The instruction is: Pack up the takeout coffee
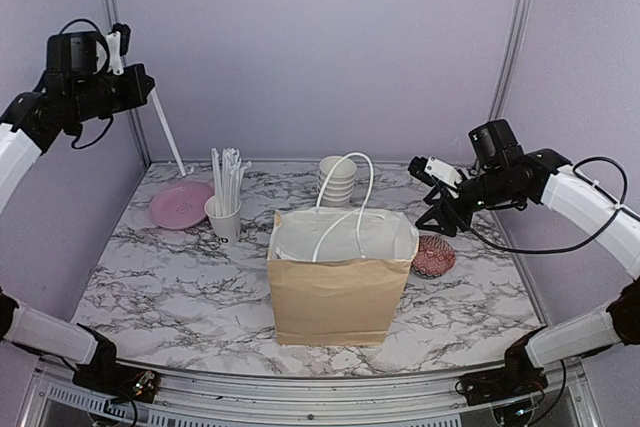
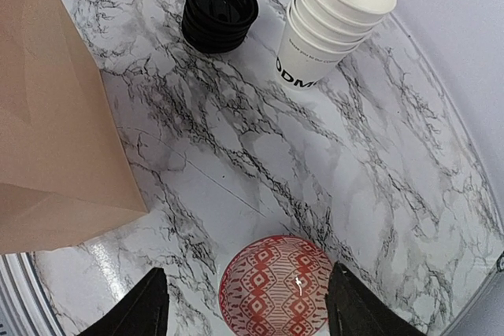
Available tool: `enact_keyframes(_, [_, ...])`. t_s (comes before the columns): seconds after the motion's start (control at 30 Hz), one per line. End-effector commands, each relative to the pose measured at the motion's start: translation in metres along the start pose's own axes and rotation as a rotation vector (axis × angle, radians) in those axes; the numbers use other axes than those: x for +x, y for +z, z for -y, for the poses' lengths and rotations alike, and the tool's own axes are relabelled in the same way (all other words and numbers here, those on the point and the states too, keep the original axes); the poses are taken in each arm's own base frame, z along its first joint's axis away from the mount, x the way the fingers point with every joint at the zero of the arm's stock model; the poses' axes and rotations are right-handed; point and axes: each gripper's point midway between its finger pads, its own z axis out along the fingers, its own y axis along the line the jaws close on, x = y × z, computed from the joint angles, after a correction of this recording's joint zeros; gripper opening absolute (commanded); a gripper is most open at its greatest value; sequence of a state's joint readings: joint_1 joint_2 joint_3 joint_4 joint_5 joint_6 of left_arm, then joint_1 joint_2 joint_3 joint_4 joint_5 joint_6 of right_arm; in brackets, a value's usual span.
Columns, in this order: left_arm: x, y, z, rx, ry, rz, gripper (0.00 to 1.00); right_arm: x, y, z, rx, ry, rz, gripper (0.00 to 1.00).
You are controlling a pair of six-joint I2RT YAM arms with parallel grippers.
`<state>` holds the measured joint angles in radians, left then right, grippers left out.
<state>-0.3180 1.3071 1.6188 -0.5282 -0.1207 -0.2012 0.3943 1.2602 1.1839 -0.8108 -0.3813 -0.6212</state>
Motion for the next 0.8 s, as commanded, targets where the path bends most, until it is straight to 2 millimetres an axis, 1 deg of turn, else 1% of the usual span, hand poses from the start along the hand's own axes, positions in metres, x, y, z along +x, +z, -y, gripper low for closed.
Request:
enact_keyframes(0.0, [-0.035,-0.069,0.036,0.221,-0.087,0.098,0.0,-0.011,-0.016,0.008,0.054,-0.016,0.022,0.67])
enact_keyframes(0.07, [-0.046,-0.092,0.057,0.34,-0.146,0.154,0.0,-0.007,-0.016,0.01,0.073,-0.012,0.013,0.66])
enact_keyframes(0.13, [-0.053,-0.112,0.08,0.465,-0.207,0.202,0.0,-0.002,-0.015,0.01,0.083,-0.005,0.004,0.66])
enact_keyframes(0.17, [-0.054,-0.119,0.091,0.526,-0.238,0.214,0.0,-0.001,-0.014,0.01,0.083,-0.001,0.002,0.67])
enact_keyframes(0.23, [-0.052,-0.127,0.116,0.636,-0.282,0.212,0.0,0.0,-0.014,0.008,0.082,0.002,0.005,0.67])
enact_keyframes(0.33, [-0.04,-0.126,0.156,0.746,-0.303,0.198,0.0,-0.001,-0.017,0.007,0.085,0.005,0.013,0.67])
enact_keyframes(0.43, [-0.023,-0.117,0.193,0.803,-0.296,0.168,0.0,-0.001,-0.019,0.007,0.09,0.003,0.019,0.67])
enact_keyframes(0.47, [-0.014,-0.113,0.205,0.821,-0.291,0.143,0.0,-0.001,-0.019,0.006,0.09,0.003,0.018,0.67])
enact_keyframes(0.53, [-0.005,-0.11,0.23,0.86,-0.284,0.129,0.0,-0.001,-0.02,0.007,0.094,0.001,0.021,0.67])
enact_keyframes(0.67, [0.021,-0.094,0.263,0.87,-0.249,0.076,0.0,-0.003,-0.025,0.006,0.101,-0.003,0.03,0.67])
enact_keyframes(0.77, [0.04,-0.088,0.284,0.894,-0.245,0.035,0.0,-0.004,-0.026,0.005,0.101,-0.007,0.036,0.67])
